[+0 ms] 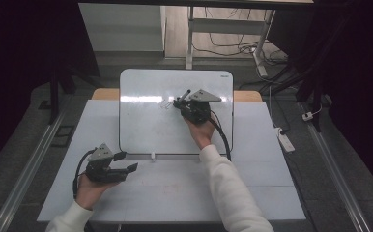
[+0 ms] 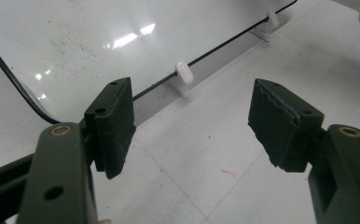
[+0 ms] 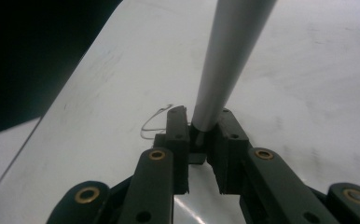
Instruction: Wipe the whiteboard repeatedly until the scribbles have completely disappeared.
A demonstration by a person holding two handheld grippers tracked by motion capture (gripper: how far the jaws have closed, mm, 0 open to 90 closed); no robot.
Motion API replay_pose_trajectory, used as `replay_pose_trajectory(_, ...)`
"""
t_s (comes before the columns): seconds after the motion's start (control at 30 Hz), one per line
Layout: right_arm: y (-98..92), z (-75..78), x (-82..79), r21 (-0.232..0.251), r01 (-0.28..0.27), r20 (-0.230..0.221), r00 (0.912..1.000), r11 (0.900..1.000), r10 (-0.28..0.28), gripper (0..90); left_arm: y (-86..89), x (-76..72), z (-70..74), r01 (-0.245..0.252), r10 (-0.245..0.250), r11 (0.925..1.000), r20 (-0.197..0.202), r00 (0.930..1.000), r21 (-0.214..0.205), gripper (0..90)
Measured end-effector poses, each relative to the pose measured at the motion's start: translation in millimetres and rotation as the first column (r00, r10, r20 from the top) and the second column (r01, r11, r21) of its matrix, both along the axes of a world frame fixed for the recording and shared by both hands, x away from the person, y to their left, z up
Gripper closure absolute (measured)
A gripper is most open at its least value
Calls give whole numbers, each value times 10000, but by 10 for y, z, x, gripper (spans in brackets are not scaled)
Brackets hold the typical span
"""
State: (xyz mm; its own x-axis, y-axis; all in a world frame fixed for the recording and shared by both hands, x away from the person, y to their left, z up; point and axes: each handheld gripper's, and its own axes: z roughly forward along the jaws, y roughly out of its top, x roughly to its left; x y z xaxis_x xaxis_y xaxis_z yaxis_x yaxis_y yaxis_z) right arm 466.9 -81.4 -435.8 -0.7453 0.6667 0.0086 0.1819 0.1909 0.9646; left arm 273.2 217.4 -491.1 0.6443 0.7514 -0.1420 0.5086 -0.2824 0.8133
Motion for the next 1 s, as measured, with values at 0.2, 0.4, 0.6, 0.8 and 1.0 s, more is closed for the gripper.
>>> replay_pose_trajectory(0.2,122,-92,-122,-843,-748,88,9971,9936,759,777,-14,29,-20,42,-41,10000,-114,9999,88,323)
replay_pose_trajectory(0.4,37,46,63,182,136,67,9999,9997,-137,778,-21,38,-12,18,-18,10000,-84,10000,-30,324)
replay_pose_trajectory(0.6,254,-37,30,-2,-690,-85,9976,9976,690,778,-15,14,-3,55,-55,10000,16,10000,-29,320)
replay_pose_trajectory(0.8,181,43,73,456,183,1,9998,9988,-183,778,-16,35,-10,97,-97,9999,0,10000,-34,321)
replay_pose_trajectory(1.0,239,-10,2,-121,-262,108,9996,9996,263,777,-17,9,2,87,-87,10000,52,9999,-21,320)
